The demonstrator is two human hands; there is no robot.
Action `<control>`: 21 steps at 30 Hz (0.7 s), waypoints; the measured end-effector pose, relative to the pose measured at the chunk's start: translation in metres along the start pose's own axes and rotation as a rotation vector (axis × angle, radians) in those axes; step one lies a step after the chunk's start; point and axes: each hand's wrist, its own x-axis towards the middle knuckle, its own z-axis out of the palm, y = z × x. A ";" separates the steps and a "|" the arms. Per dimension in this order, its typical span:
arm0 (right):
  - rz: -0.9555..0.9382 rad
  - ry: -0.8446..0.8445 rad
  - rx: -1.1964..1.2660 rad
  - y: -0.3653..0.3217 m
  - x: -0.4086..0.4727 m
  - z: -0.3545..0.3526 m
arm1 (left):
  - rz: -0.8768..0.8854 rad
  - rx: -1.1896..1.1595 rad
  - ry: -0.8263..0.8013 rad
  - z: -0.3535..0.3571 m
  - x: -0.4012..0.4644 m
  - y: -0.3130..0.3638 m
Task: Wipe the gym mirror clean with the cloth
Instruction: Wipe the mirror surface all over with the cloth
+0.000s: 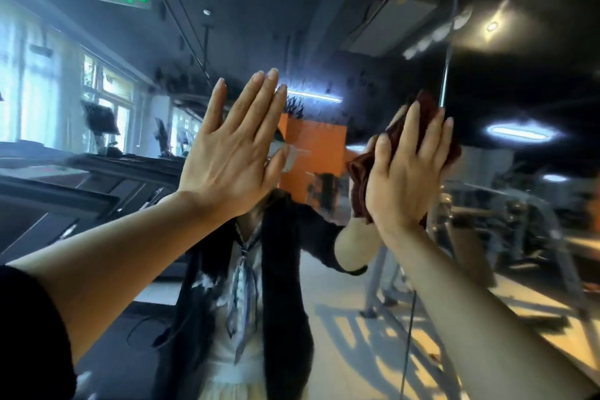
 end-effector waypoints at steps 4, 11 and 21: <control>-0.199 -0.007 -0.017 -0.060 -0.016 0.006 | 0.002 -0.032 0.035 0.004 -0.001 0.000; -0.796 -0.228 0.070 -0.015 -0.055 -0.013 | 0.023 -0.042 0.014 0.001 -0.002 -0.003; -0.097 0.032 -0.046 -0.044 0.052 0.011 | 0.023 -0.008 0.039 0.007 -0.003 -0.002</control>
